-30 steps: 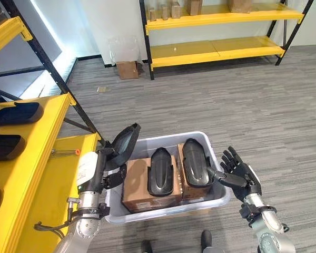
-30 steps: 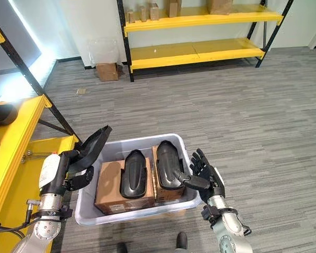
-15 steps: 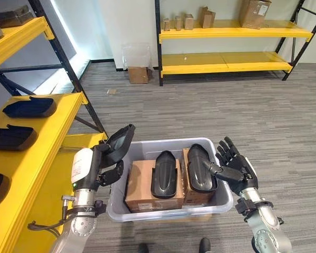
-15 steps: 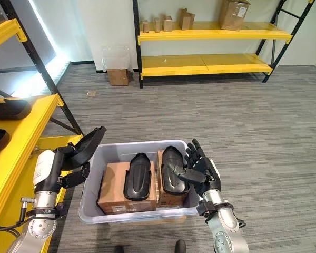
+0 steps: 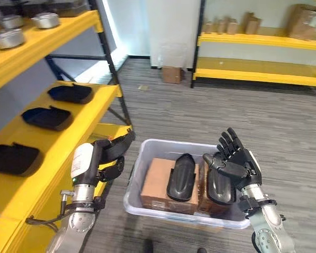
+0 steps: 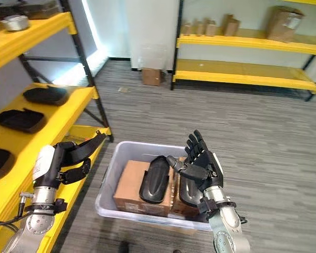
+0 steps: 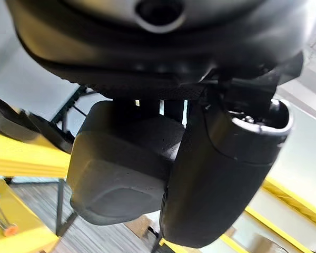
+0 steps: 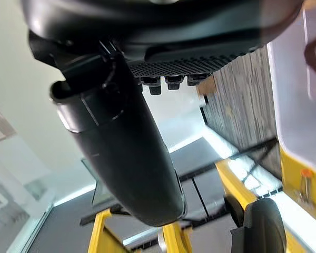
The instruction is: Move parts from the plastic box to the shelf.
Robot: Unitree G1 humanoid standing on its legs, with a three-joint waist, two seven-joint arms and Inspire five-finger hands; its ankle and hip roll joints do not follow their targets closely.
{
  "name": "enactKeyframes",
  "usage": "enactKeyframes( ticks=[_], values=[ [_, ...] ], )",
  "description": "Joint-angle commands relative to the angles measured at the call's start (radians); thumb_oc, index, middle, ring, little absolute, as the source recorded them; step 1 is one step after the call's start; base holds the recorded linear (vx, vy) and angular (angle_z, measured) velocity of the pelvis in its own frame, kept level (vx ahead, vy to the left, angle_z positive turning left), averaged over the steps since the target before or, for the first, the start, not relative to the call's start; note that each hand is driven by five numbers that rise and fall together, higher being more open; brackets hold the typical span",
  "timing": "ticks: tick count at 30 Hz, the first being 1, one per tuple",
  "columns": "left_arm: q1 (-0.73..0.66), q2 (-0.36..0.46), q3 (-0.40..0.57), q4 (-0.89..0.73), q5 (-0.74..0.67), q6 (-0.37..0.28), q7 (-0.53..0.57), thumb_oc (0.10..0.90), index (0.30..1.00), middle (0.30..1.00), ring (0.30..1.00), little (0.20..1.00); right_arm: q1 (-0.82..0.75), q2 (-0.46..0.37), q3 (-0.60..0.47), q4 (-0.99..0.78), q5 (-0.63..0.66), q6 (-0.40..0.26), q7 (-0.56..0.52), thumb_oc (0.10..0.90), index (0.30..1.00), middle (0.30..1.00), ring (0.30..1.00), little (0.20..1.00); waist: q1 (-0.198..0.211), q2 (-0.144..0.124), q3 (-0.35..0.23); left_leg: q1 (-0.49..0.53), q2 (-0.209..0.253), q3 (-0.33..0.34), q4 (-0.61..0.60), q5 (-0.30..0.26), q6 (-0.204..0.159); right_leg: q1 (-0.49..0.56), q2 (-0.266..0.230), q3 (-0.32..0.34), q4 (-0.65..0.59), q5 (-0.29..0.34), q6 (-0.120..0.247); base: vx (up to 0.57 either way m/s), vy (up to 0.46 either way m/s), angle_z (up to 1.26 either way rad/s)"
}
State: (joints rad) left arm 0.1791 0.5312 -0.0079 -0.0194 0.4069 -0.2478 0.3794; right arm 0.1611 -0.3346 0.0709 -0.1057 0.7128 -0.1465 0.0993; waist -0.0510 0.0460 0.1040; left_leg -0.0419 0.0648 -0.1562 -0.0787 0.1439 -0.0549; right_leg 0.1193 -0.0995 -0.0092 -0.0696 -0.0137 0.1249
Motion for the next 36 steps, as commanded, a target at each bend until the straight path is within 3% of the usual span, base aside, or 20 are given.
enactKeyframes(
  ticks=[1,4,5,7,8,9,10,14,16,17,19,21,23,24,29,32,34,35,36],
  values=[
    [-0.167,0.089,0.058,-0.098,-0.024,-0.111,0.068,0.400,0.300,0.300,0.300,0.300,-0.070,-0.026,-0.037,-0.124,0.051,-0.121,0.019,0.900,1.000,1.000,1.000,1.000,-0.028,-0.035,-0.025,0.030,-0.165,-0.047,-0.009,-0.103,0.093,-0.067,0.160,0.146,0.134,-0.030,-0.072,-0.06,-0.108,1.84],
    [-0.161,0.088,0.058,-0.088,-0.028,-0.099,0.103,0.400,0.300,0.300,0.300,0.300,-0.085,-0.036,-0.028,-0.087,0.044,-0.103,0.068,0.900,1.000,1.000,1.000,1.000,-0.014,-0.030,-0.007,0.008,-0.172,-0.097,-0.009,-0.074,0.082,-0.058,0.179,0.146,0.147,-0.056,-0.093,-0.09,-0.139,1.09],
    [-0.135,0.079,0.071,-0.085,-0.015,-0.094,0.120,0.400,0.300,0.300,0.300,0.300,-0.107,-0.050,-0.018,-0.049,0.031,-0.102,0.085,0.900,1.000,1.000,1.000,1.000,0.011,-0.028,0.011,-0.029,-0.170,-0.114,-0.009,-0.048,0.060,-0.045,0.192,0.147,0.152,-0.075,-0.105,-0.09,-0.139,0.59],
    [-0.132,0.075,0.075,-0.086,-0.010,-0.105,0.117,0.400,0.300,0.300,0.300,0.300,-0.112,-0.055,-0.020,-0.041,0.027,-0.105,0.082,0.900,1.000,1.000,1.000,1.000,0.012,-0.027,0.017,-0.043,-0.163,-0.094,-0.009,-0.046,0.054,-0.044,0.192,0.136,0.152,-0.080,-0.107,-0.10,-0.131,0.57],
    [-0.137,0.074,0.072,-0.080,-0.006,-0.120,0.111,0.400,0.300,0.300,0.300,0.300,-0.109,-0.060,-0.022,-0.041,0.025,-0.112,0.070,0.900,1.000,1.000,1.000,1.000,0.007,-0.026,0.023,-0.054,-0.148,-0.051,-0.009,-0.045,0.046,-0.043,0.189,0.123,0.150,-0.080,-0.106,-0.16,-0.128,0.89],
    [-0.166,0.071,0.051,-0.062,0.005,-0.144,0.102,0.400,0.300,0.300,0.300,0.300,-0.095,-0.062,-0.036,-0.034,0.031,-0.126,0.053,0.900,1.000,1.000,1.000,1.000,-0.018,-0.024,0.034,-0.064,-0.102,0.096,-0.009,-0.052,0.030,-0.037,0.178,0.074,0.144,-0.079,-0.101,-0.16,-0.094,0.99],
    [-0.201,0.065,0.028,-0.056,0.000,-0.140,0.086,0.400,0.300,0.300,0.300,0.300,-0.084,-0.062,-0.044,-0.029,0.036,-0.126,0.046,0.900,1.000,1.000,1.000,1.000,-0.040,-0.028,0.036,-0.058,-0.063,0.192,-0.008,-0.062,0.015,-0.029,0.161,0.030,0.140,-0.086,-0.094,-0.15,-0.062,1.36],
    [-0.232,0.046,0.013,-0.072,-0.058,-0.114,0.097,0.400,0.300,0.300,0.300,0.300,-0.092,-0.054,-0.044,-0.006,0.057,-0.094,0.079,0.900,1.000,1.000,1.000,1.000,-0.057,-0.031,0.041,-0.027,0.001,0.248,0.003,-0.065,0.007,-0.033,0.128,-0.027,0.161,-0.096,-0.093,-0.10,0.054,1.82],
    [-0.204,0.037,0.081,-0.152,-0.037,-0.134,0.152,0.400,0.300,0.300,0.300,0.300,-0.103,-0.044,-0.044,0.004,0.049,-0.058,0.104,0.900,1.000,1.000,1.000,1.000,-0.065,-0.040,0.034,0.030,0.096,0.245,0.039,-0.071,0.001,-0.064,0.080,-0.073,0.242,-0.136,-0.101,-0.13,0.293,0.79],
    [-0.185,0.039,0.110,-0.180,-0.032,-0.124,0.181,0.400,0.300,0.300,0.300,0.300,-0.097,-0.045,-0.049,0.003,0.045,-0.049,0.124,0.900,1.000,1.000,1.000,1.000,-0.071,-0.032,0.030,0.042,0.149,0.253,0.058,-0.041,-0.016,-0.077,0.056,-0.094,0.284,-0.159,-0.101,-0.06,0.291,0.79],
    [-0.180,0.040,0.118,-0.187,-0.031,-0.115,0.199,0.400,0.300,0.300,0.300,0.300,-0.094,-0.051,-0.051,0.003,0.045,-0.039,0.135,0.900,1.000,1.000,1.000,1.000,-0.080,-0.024,0.029,0.047,0.176,0.268,0.062,-0.019,-0.025,-0.087,0.043,-0.113,0.312,-0.177,-0.101,-0.04,0.386,0.43],
    [-0.202,0.043,0.119,-0.193,-0.048,-0.101,0.250,0.400,0.300,0.300,0.300,0.300,-0.067,-0.087,-0.072,0.012,0.051,0.013,0.179,0.900,1.000,1.000,1.000,1.000,-0.118,0.010,0.034,0.048,0.285,0.410,0.017,0.079,-0.073,-0.092,-0.023,-0.226,0.417,-0.237,-0.103,0.06,1.064,0.99],
    [-0.193,0.047,0.118,-0.199,-0.031,-0.068,0.266,0.400,0.300,0.300,0.300,0.300,-0.066,-0.084,-0.053,0.023,0.058,0.012,0.177,0.900,1.000,1.000,1.000,1.000,-0.101,0.020,0.036,0.054,0.273,0.418,0.003,0.067,-0.083,-0.083,-0.052,-0.264,0.456,-0.253,-0.098,0.16,0.799,1.74],
    [-0.179,0.050,0.129,-0.193,-0.019,-0.059,0.283,0.400,0.300,0.300,0.300,0.300,-0.075,-0.073,-0.037,0.025,0.061,0.012,0.166,0.900,1.000,1.000,1.000,1.000,-0.084,0.021,0.037,0.069,0.243,0.409,0.008,0.057,-0.081,-0.067,-0.068,-0.276,0.440,-0.240,-0.090,0.11,0.366,0.86],
    [-0.131,0.053,0.179,-0.190,0.028,-0.076,0.346,0.400,0.300,0.300,0.300,0.300,-0.087,-0.060,-0.011,0.029,0.039,0.007,0.129,0.900,1.000,1.000,1.000,1.000,-0.044,0.019,0.026,0.094,0.177,0.380,0.004,-0.001,-0.073,-0.034,-0.091,-0.288,0.350,-0.185,-0.062,0.13,0.355,0.44],
    [-0.116,0.060,0.219,-0.196,0.042,-0.102,0.362,0.400,0.300,0.300,0.300,0.300,-0.089,-0.052,-0.006,0.017,0.030,0.023,0.115,0.900,1.000,1.000,1.000,1.000,-0.016,-0.004,0.016,0.097,0.142,0.363,-0.004,-0.028,-0.067,-0.010,-0.101,-0.299,0.253,-0.125,-0.031,0.10,0.152,0.22],
    [-0.112,0.056,0.226,-0.202,0.043,-0.112,0.361,0.400,0.300,0.300,0.300,0.300,-0.089,-0.053,-0.004,0.009,0.029,0.027,0.105,0.900,1.000,1.000,1.000,1.000,-0.009,-0.012,0.013,0.099,0.137,0.362,-0.007,-0.034,-0.065,-0.005,-0.103,-0.300,0.226,-0.106,-0.022,0.08,0.046,0.10],
    [-0.109,0.054,0.233,-0.211,0.057,-0.134,0.360,0.400,0.300,0.300,0.300,0.300,-0.094,-0.053,0.000,0.005,0.026,0.025,0.093,0.900,1.000,1.000,1.000,1.000,0.010,-0.034,0.007,0.095,0.136,0.369,-0.009,-0.043,-0.064,0.009,-0.111,-0.318,0.177,-0.073,-0.002,0.08,0.022,0.14],
    [-0.108,0.055,0.235,-0.211,0.058,-0.139,0.361,0.400,0.300,0.300,0.300,0.300,-0.095,-0.052,0.001,0.006,0.025,0.024,0.093,0.900,1.000,1.000,1.000,1.000,0.014,-0.037,0.006,0.094,0.136,0.371,-0.009,-0.044,-0.064,0.011,-0.113,-0.322,0.170,-0.067,0.001,0.08,0.017,0.15]
  ],
)
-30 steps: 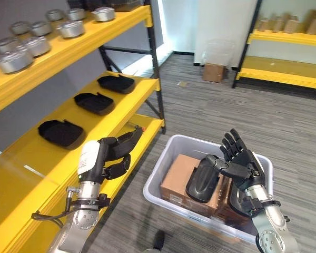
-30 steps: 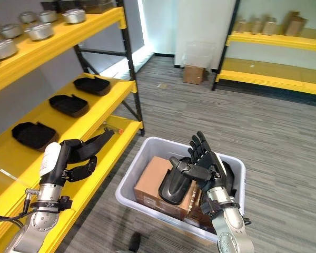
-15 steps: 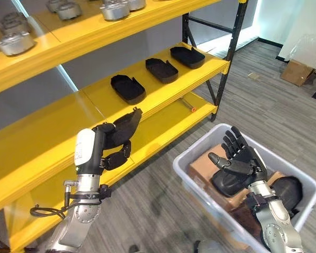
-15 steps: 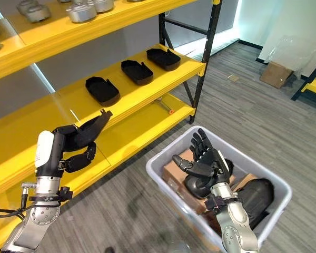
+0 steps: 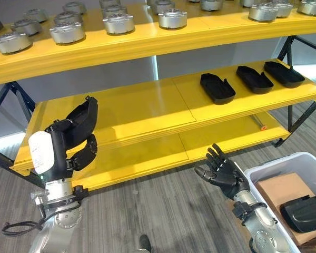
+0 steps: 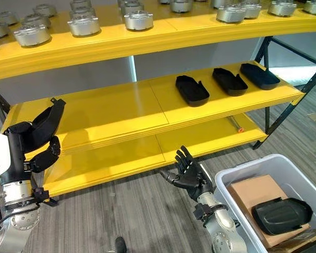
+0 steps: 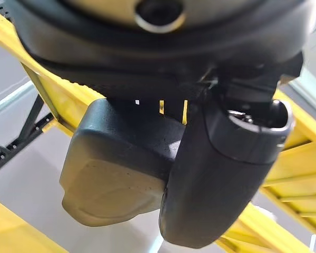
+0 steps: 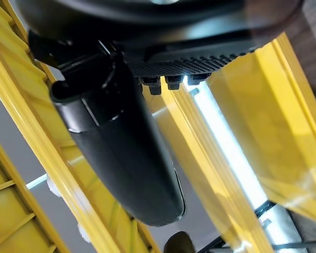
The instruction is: Move parts from the plastic box to the shelf.
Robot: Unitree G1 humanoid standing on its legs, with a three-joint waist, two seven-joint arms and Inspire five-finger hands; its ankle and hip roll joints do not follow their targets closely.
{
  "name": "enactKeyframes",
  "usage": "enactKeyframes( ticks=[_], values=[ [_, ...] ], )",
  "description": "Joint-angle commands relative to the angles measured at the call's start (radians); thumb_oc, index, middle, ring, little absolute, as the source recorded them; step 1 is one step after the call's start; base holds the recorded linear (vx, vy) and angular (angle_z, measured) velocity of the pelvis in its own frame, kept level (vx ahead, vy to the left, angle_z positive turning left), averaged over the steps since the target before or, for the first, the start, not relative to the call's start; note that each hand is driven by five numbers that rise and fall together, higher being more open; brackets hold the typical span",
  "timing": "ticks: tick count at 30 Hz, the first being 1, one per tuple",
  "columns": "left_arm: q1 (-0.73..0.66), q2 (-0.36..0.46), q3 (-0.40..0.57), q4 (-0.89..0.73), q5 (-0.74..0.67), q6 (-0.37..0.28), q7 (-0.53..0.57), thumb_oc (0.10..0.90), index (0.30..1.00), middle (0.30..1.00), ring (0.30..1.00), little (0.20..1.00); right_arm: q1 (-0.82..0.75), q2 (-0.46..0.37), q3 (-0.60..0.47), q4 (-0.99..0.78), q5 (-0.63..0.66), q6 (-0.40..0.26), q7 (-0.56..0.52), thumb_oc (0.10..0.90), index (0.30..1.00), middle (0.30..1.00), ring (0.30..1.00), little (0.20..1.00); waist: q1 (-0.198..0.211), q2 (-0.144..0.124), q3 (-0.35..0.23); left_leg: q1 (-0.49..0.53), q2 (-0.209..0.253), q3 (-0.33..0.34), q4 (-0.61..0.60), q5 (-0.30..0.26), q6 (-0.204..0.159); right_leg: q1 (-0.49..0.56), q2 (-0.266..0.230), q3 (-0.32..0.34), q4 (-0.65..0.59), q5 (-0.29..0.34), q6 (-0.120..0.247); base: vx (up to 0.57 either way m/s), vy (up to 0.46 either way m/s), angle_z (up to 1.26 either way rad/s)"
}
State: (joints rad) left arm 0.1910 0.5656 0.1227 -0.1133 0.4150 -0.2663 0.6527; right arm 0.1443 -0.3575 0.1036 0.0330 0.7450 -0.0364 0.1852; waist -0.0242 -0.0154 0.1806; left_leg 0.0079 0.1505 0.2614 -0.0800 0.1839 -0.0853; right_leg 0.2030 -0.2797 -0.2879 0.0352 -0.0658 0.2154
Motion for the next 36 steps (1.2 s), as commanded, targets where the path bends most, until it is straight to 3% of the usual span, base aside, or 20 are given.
enactKeyframes(
  ticks=[1,9,11,14,15,16,17,18,20,21,22,23,24,25,28,36],
  values=[
    [-0.120,0.021,0.106,-0.118,0.052,-0.125,0.088,0.400,0.300,0.300,0.300,0.300,-0.080,-0.027,-0.030,-0.132,-0.007,-0.088,0.006,0.900,1.000,1.000,1.000,1.000,-0.009,0.021,-0.071,0.043,0.051,-0.045,-0.007,-0.085,-0.033,-0.072,0.065,-0.047,0.057,-0.009,-0.086,0.02,0.008,0.15],
    [-0.151,0.041,0.126,-0.102,0.028,-0.157,0.055,0.400,0.300,0.300,0.300,0.300,-0.115,0.005,0.011,-0.134,-0.036,-0.068,-0.018,0.900,1.000,1.000,1.000,1.000,0.046,-0.027,-0.077,0.035,0.030,0.003,-0.007,-0.109,-0.015,-0.040,0.000,-0.101,-0.057,0.096,-0.005,0.06,0.113,-0.03],
    [-0.177,0.048,0.116,-0.110,0.027,-0.171,0.029,0.400,0.300,0.300,0.300,0.300,-0.115,0.020,0.008,-0.116,-0.034,-0.100,-0.031,0.900,1.000,1.000,1.000,1.000,0.064,-0.045,-0.077,0.035,-0.009,0.011,-0.007,-0.133,0.010,-0.030,-0.042,-0.112,-0.072,0.151,0.015,0.04,0.330,-0.10],
    [-0.211,0.072,0.092,-0.096,0.019,-0.166,0.005,0.400,0.300,0.300,0.300,0.300,-0.121,0.042,0.015,-0.105,-0.033,-0.136,-0.020,0.900,1.000,1.000,1.000,1.000,0.067,-0.050,-0.079,0.034,-0.048,0.021,-0.007,-0.155,0.044,-0.040,-0.070,-0.108,-0.047,0.205,0.026,0.04,0.347,-0.26],
    [-0.220,0.077,0.080,-0.082,0.024,-0.149,0.003,0.400,0.300,0.300,0.300,0.300,-0.126,0.068,0.025,-0.095,-0.037,-0.144,-0.002,0.900,1.000,1.000,1.000,1.000,0.070,-0.051,-0.076,0.054,-0.083,0.042,-0.007,-0.206,0.079,-0.080,-0.096,-0.127,0.065,0.261,0.043,0.02,0.293,-0.56],
    [-0.220,0.077,0.081,-0.082,0.025,-0.150,0.004,0.400,0.300,0.300,0.300,0.300,-0.127,0.069,0.025,-0.095,-0.038,-0.144,-0.002,0.900,1.000,1.000,1.000,1.000,0.071,-0.051,-0.072,0.049,-0.085,0.061,-0.007,-0.192,0.086,-0.089,-0.099,-0.141,0.072,0.270,0.036,0.18,0.439,-1.06],
    [-0.217,0.071,0.072,-0.084,0.025,-0.156,-0.013,0.400,0.300,0.300,0.300,0.300,-0.123,0.057,0.017,-0.119,-0.041,-0.115,-0.023,0.900,1.000,1.000,1.000,1.000,0.018,-0.039,-0.055,0.066,-0.122,0.044,-0.007,-0.217,0.115,-0.178,0.067,-0.051,0.094,0.159,-0.006,0.11,0.184,-0.64],
    [-0.215,0.070,0.073,-0.084,0.025,-0.156,-0.014,0.400,0.300,0.300,0.300,0.300,-0.122,0.056,0.016,-0.120,-0.041,-0.113,-0.023,0.900,1.000,1.000,1.000,1.000,0.016,-0.037,-0.055,0.066,-0.121,0.044,-0.007,-0.218,0.114,-0.180,0.072,-0.049,0.093,0.155,-0.009,0.24,0.179,-0.11],
    [-0.196,0.054,0.070,-0.087,0.063,-0.161,-0.017,0.400,0.300,0.300,0.300,0.300,-0.113,0.041,-0.007,-0.141,-0.028,-0.088,-0.023,0.900,1.000,1.000,1.000,1.000,-0.015,-0.034,-0.050,0.073,-0.140,0.022,-0.007,-0.223,0.105,-0.208,0.168,0.013,-0.019,0.133,-0.040,0.18,-0.009,0.80],
    [-0.193,0.049,0.067,-0.088,0.061,-0.161,-0.024,0.400,0.300,0.300,0.300,0.300,-0.110,0.038,-0.013,-0.146,-0.025,-0.084,-0.030,0.900,1.000,1.000,1.000,1.000,-0.021,-0.034,-0.051,0.074,-0.145,0.015,-0.007,-0.226,0.105,-0.212,0.181,0.029,-0.047,0.144,-0.044,0.26,-0.092,0.65],
    [-0.149,0.030,0.063,-0.100,0.060,-0.180,-0.029,0.400,0.300,0.300,0.300,0.300,-0.083,0.039,-0.035,-0.168,-0.004,-0.076,-0.028,0.900,1.000,1.000,1.000,1.000,-0.048,-0.032,-0.047,0.079,-0.160,-0.011,-0.007,-0.231,0.103,-0.282,0.217,0.107,-0.112,0.220,-0.046,0.27,-0.147,0.52],
    [-0.130,0.024,0.061,-0.103,0.067,-0.192,-0.021,0.400,0.300,0.300,0.300,0.300,-0.057,0.040,-0.047,-0.178,-0.008,-0.074,-0.004,0.900,1.000,1.000,1.000,1.000,-0.069,-0.027,-0.041,0.084,-0.171,-0.045,-0.007,-0.234,0.108,-0.315,0.235,0.172,-0.115,0.243,-0.043,0.31,-0.221,0.03],
    [-0.134,0.022,0.053,-0.097,0.062,-0.197,-0.023,0.400,0.300,0.300,0.300,0.300,-0.042,0.042,-0.051,-0.178,-0.015,-0.078,-0.001,0.900,1.000,1.000,1.000,1.000,-0.080,-0.022,-0.041,0.089,-0.178,-0.071,-0.007,-0.234,0.113,-0.330,0.243,0.202,-0.116,0.249,-0.043,0.31,-0.345,0.35],
    [-0.125,0.022,0.054,-0.102,0.070,-0.193,-0.017,0.400,0.300,0.300,0.300,0.300,-0.048,0.046,-0.039,-0.132,-0.020,-0.120,0.035,0.900,1.000,1.000,1.000,1.000,-0.076,-0.017,-0.047,0.110,-0.177,-0.059,-0.007,-0.243,0.110,-0.325,0.242,0.161,-0.122,0.248,-0.048,0.22,-0.294,0.44],
    [-0.120,0.025,0.049,-0.102,0.076,-0.184,-0.012,0.400,0.300,0.300,0.300,0.300,-0.062,0.045,-0.023,-0.125,-0.022,-0.138,0.029,0.900,1.000,1.000,1.000,1.000,-0.078,-0.010,-0.056,0.125,-0.178,-0.052,-0.007,-0.251,0.109,-0.311,0.243,0.153,-0.122,0.242,-0.056,0.17,-0.173,0.42],
    [-0.097,0.012,0.050,-0.105,0.055,-0.167,-0.006,0.400,0.300,0.300,0.300,0.300,-0.077,0.019,-0.012,-0.104,-0.025,-0.128,0.025,0.900,1.000,1.000,1.000,1.000,-0.082,0.022,-0.091,0.146,-0.156,-0.002,-0.007,-0.252,0.083,-0.230,0.244,0.143,-0.122,0.168,-0.089,0.12,-0.058,0.09]
  ],
)
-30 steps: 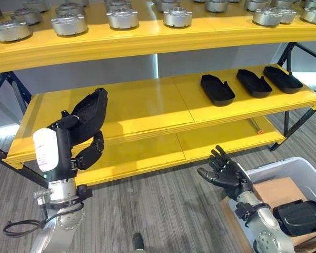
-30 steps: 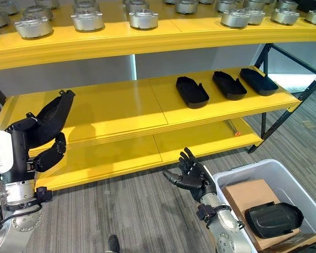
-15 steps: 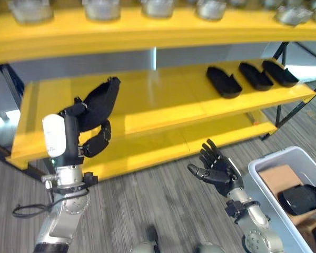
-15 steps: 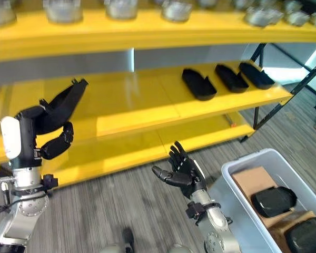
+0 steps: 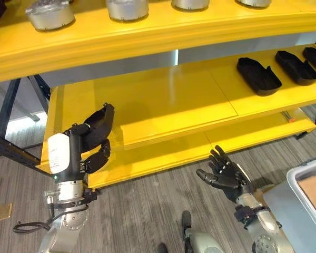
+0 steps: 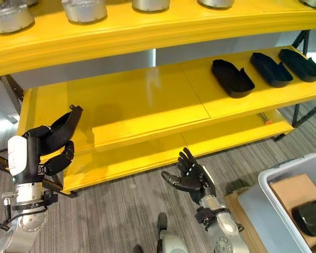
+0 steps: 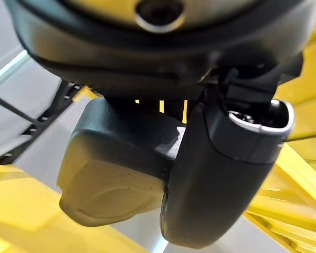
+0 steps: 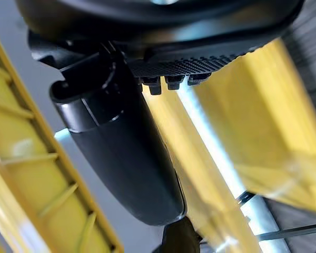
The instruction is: Move parts from the plastic box to the shelf.
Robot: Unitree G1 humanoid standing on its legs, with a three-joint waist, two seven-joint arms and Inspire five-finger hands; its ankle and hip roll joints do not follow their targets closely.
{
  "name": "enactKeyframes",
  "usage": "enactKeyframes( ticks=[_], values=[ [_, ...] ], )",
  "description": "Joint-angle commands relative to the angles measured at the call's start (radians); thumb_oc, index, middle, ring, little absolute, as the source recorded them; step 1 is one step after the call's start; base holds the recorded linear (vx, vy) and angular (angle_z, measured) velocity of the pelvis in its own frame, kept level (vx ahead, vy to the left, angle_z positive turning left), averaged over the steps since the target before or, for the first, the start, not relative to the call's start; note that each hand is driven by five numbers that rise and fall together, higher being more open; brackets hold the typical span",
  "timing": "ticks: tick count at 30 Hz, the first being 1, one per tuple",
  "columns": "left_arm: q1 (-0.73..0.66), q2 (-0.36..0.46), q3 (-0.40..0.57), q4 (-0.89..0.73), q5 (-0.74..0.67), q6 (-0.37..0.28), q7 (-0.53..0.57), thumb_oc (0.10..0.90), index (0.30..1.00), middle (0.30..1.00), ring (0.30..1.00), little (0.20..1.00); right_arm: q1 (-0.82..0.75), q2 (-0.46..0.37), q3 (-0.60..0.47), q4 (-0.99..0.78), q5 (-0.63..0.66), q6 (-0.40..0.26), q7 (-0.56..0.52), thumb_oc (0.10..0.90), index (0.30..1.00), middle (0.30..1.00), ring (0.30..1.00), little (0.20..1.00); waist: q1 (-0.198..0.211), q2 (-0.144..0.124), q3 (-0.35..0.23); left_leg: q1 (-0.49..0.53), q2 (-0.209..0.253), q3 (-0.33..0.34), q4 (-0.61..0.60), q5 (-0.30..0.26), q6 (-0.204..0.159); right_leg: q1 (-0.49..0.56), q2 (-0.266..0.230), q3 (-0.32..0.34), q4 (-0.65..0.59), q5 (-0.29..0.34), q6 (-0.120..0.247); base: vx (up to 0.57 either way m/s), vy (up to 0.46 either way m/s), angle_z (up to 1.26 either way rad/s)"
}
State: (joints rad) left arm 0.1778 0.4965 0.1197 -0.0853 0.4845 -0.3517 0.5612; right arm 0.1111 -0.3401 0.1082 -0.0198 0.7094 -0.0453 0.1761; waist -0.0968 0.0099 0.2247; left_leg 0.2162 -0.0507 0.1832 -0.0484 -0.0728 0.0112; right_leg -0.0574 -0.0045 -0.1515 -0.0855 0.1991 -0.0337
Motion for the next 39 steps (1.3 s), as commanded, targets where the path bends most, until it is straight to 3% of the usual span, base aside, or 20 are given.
enactKeyframes(
  ticks=[1,16,20,22,24,25,27,29,32,33,34,36,39],
  values=[
    [-0.083,0.080,0.054,-0.134,-0.016,-0.083,0.085,0.400,0.300,0.300,0.300,0.300,-0.044,-0.002,-0.016,-0.051,0.009,-0.119,0.034,0.900,1.000,1.000,1.000,1.000,-0.009,-0.001,-0.136,-0.064,0.048,0.080,-0.039,0.007,-0.018,0.037,-0.032,0.008,-0.002,-0.103,0.159,0.10,-0.022,-0.16],
    [-0.106,0.083,0.037,-0.155,-0.005,-0.111,0.094,0.400,0.300,0.300,0.300,0.300,-0.023,-0.020,-0.023,-0.051,0.004,-0.119,0.041,0.900,1.000,1.000,1.000,1.000,-0.030,0.016,-0.131,-0.080,0.074,0.109,-0.039,0.032,-0.050,0.075,-0.032,0.015,-0.002,-0.153,0.137,0.07,-0.021,-0.04],
    [-0.130,0.085,0.029,-0.170,-0.007,-0.085,0.099,0.400,0.300,0.300,0.300,0.300,-0.020,-0.020,-0.026,-0.059,0.000,-0.114,0.041,0.900,1.000,1.000,1.000,1.000,-0.042,0.015,-0.128,-0.076,0.069,0.121,0.000,0.022,-0.052,0.081,-0.032,0.023,-0.002,-0.158,0.127,0.07,-0.066,0.00],
    [-0.158,0.092,0.010,-0.162,0.000,-0.061,0.121,0.400,0.300,0.300,0.300,0.300,-0.016,-0.025,-0.026,-0.060,-0.007,-0.121,0.047,0.900,1.000,1.000,1.000,1.000,-0.054,0.011,-0.125,-0.101,0.077,0.156,0.167,0.026,-0.062,0.091,-0.027,0.001,-0.002,-0.173,0.100,0.04,-0.130,0.05],
    [-0.165,0.093,0.004,-0.159,0.003,-0.058,0.128,0.400,0.300,0.300,0.300,0.300,-0.015,-0.027,-0.027,-0.059,-0.007,-0.126,0.048,0.900,1.000,1.000,1.000,1.000,-0.053,0.005,-0.121,-0.126,0.086,0.159,0.241,0.046,-0.070,0.097,-0.025,-0.008,-0.002,-0.174,0.089,0.02,-0.174,0.17],
    [-0.178,0.093,-0.003,-0.154,0.010,-0.053,0.139,0.400,0.300,0.300,0.300,0.300,-0.012,-0.030,-0.031,-0.045,-0.018,-0.146,0.060,0.900,1.000,1.000,1.000,1.000,-0.044,-0.014,-0.099,-0.222,0.098,0.122,0.435,0.090,-0.079,0.118,-0.019,-0.007,-0.002,-0.168,0.068,0.01,-0.194,0.15],
    [-0.183,0.094,-0.002,-0.152,0.014,-0.042,0.138,0.400,0.300,0.300,0.300,0.300,-0.015,-0.028,-0.031,-0.029,-0.021,-0.154,0.068,0.900,1.000,1.000,1.000,1.000,-0.041,-0.024,-0.090,-0.262,0.104,0.105,0.478,0.097,-0.075,0.120,-0.019,0.005,-0.002,-0.160,0.064,0.02,-0.124,0.11],
    [-0.183,0.097,0.004,-0.149,0.012,-0.034,0.142,0.400,0.300,0.300,0.300,0.300,-0.020,-0.031,-0.036,-0.015,-0.021,-0.155,0.081,0.900,1.000,1.000,1.000,1.000,-0.043,-0.028,-0.086,-0.267,0.127,0.105,0.441,0.096,-0.074,0.123,-0.017,0.019,-0.002,-0.160,0.066,0.06,0.027,-0.13],
    [-0.163,0.106,0.023,-0.153,0.011,-0.015,0.162,0.400,0.300,0.300,0.300,0.300,-0.015,-0.046,-0.047,-0.018,-0.012,-0.130,0.100,0.900,1.000,1.000,1.000,1.000,-0.051,-0.016,-0.096,-0.217,0.175,0.100,0.211,0.134,-0.091,0.127,-0.021,0.047,-0.002,-0.172,0.083,0.12,0.216,-0.22],
    [-0.153,0.113,0.037,-0.149,-0.002,-0.014,0.169,0.400,0.300,0.300,0.300,0.300,-0.001,-0.053,-0.047,-0.029,-0.008,-0.119,0.103,0.900,1.000,1.000,1.000,1.000,-0.048,-0.021,-0.101,-0.218,0.229,0.077,0.061,0.220,-0.120,0.141,-0.037,0.068,-0.002,-0.183,0.094,0.21,0.432,-0.17],
    [-0.151,0.117,0.046,-0.135,-0.020,-0.024,0.167,0.400,0.300,0.300,0.300,0.300,0.006,-0.058,-0.045,-0.032,-0.005,-0.112,0.102,0.900,1.000,1.000,1.000,1.000,-0.045,-0.032,-0.103,-0.230,0.263,0.062,-0.004,0.255,-0.134,0.153,-0.058,0.080,-0.002,-0.190,0.102,0.17,0.333,-0.21],
    [-0.156,0.117,0.043,-0.124,-0.022,-0.024,0.167,0.400,0.300,0.300,0.300,0.300,0.005,-0.057,-0.038,-0.028,-0.005,-0.112,0.101,0.900,1.000,1.000,1.000,1.000,-0.043,-0.039,-0.102,-0.238,0.272,0.052,-0.026,0.255,-0.136,0.160,-0.070,0.083,-0.002,-0.192,0.107,0.07,0.161,-0.23],
    [-0.175,0.126,0.027,-0.114,-0.017,0.001,0.167,0.400,0.300,0.300,0.300,0.300,-0.003,-0.060,-0.017,-0.007,0.010,-0.125,0.103,0.900,1.000,1.000,1.000,1.000,-0.034,-0.037,-0.100,-0.232,0.260,-0.014,-0.039,0.190,-0.131,0.169,-0.095,0.101,-0.002,-0.193,0.120,0.09,0.200,-0.39]
  ],
)
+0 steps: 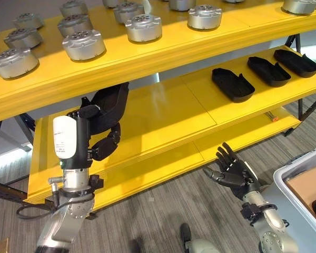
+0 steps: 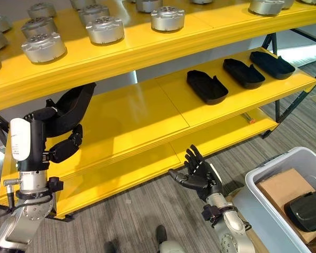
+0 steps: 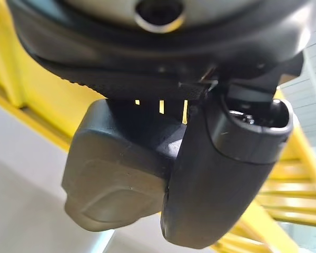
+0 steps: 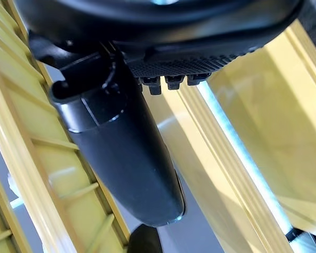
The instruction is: Move parts from the plastic box to the shelf.
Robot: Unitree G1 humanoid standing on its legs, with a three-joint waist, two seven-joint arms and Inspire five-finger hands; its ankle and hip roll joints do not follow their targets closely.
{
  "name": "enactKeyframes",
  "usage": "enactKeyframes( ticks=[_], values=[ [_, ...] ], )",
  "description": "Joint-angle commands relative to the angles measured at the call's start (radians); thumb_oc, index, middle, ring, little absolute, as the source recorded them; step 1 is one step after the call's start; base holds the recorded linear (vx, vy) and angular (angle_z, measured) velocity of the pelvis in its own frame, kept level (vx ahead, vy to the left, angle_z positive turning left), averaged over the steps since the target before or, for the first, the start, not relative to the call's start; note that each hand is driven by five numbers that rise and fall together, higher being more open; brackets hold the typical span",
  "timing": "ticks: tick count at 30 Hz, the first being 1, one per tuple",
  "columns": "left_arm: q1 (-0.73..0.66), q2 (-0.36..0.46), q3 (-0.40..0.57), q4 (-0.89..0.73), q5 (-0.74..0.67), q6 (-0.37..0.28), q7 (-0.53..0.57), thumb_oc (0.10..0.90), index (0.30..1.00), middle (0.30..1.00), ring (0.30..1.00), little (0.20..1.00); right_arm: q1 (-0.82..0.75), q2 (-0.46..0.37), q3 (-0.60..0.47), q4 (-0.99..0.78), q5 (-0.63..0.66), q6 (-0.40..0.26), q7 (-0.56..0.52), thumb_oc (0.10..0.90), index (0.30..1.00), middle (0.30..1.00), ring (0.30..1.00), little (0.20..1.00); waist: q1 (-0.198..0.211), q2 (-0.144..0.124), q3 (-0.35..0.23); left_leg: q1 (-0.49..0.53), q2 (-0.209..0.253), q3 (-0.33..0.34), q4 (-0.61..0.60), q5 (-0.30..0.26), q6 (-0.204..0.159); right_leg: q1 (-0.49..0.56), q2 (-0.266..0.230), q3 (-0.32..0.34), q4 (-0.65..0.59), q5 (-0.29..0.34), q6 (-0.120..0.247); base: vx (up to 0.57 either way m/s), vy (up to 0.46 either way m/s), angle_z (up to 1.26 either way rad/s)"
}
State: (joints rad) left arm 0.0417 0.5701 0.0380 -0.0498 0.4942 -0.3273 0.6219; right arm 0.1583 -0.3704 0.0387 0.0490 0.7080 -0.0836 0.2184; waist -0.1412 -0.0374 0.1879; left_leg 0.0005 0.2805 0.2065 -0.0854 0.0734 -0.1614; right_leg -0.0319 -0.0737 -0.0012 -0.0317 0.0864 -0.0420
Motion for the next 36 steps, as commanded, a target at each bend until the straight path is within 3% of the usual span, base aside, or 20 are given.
enactKeyframes(
  ticks=[1,6,10,18,31,33,36],
  values=[
    [-0.042,0.045,0.101,-0.156,-0.021,-0.013,0.102,0.400,0.300,0.300,0.300,0.300,-0.050,-0.030,0.056,-0.071,0.022,-0.091,0.052,0.900,1.000,1.000,1.000,1.000,0.011,0.015,-0.061,-0.006,-0.078,-0.041,-0.002,0.038,0.042,0.148,-0.028,-0.050,-0.056,-0.080,0.129,0.04,0.189,-0.36],
    [-0.062,0.041,0.094,-0.138,-0.019,0.003,0.093,0.400,0.300,0.300,0.300,0.300,-0.030,-0.026,0.047,-0.067,0.030,-0.113,0.062,0.900,1.000,1.000,1.000,1.000,-0.004,0.044,-0.071,0.054,-0.108,-0.050,-0.002,0.009,0.044,0.150,-0.026,-0.051,-0.056,-0.071,0.143,0.04,0.154,-0.30],
    [-0.097,0.042,0.077,-0.116,0.004,0.005,0.070,0.400,0.300,0.300,0.300,0.300,-0.037,0.005,0.064,-0.101,0.005,-0.101,0.011,0.900,1.000,1.000,1.000,1.000,0.002,0.037,-0.094,0.081,-0.146,-0.071,-0.002,-0.037,0.064,0.142,-0.035,-0.048,-0.056,-0.063,0.164,0.05,0.081,0.13],
    [-0.116,0.056,0.073,-0.108,0.011,0.024,0.062,0.400,0.300,0.300,0.300,0.300,-0.040,0.018,0.072,-0.128,-0.002,-0.075,-0.045,0.900,1.000,1.000,1.000,1.000,0.012,0.025,-0.113,0.084,-0.163,-0.067,-0.002,-0.060,0.078,0.133,-0.046,-0.055,-0.056,-0.058,0.178,0.04,0.008,0.16],
    [-0.208,0.102,0.002,0.076,-0.035,0.224,-0.003,0.400,0.300,0.300,0.300,0.300,-0.047,0.005,0.096,-0.141,0.003,-0.008,-0.050,0.900,1.000,1.000,1.000,1.000,-0.016,0.032,-0.115,0.092,-0.161,-0.015,-0.002,-0.073,0.085,0.131,-0.048,-0.072,-0.056,-0.065,0.180,0.06,-0.015,0.02],
    [-0.243,0.098,-0.027,0.112,-0.037,0.260,0.004,0.400,0.300,0.300,0.300,0.300,-0.056,-0.009,0.099,-0.149,0.006,0.006,-0.051,0.900,1.000,1.000,1.000,1.000,-0.022,0.037,-0.099,0.081,-0.160,-0.017,-0.002,-0.068,0.086,0.125,-0.045,-0.078,-0.048,-0.067,0.174,0.03,-0.005,-0.01],
    [-0.324,0.085,-0.082,0.159,-0.022,0.296,0.061,0.400,0.300,0.300,0.300,0.300,-0.086,-0.031,0.110,-0.154,0.011,-0.001,-0.046,0.900,1.000,1.000,1.000,1.000,-0.027,0.052,-0.046,0.024,-0.158,-0.033,-0.002,-0.040,0.088,0.041,-0.033,-0.075,0.060,-0.109,0.157,-0.10,0.036,-0.03]
  ],
)
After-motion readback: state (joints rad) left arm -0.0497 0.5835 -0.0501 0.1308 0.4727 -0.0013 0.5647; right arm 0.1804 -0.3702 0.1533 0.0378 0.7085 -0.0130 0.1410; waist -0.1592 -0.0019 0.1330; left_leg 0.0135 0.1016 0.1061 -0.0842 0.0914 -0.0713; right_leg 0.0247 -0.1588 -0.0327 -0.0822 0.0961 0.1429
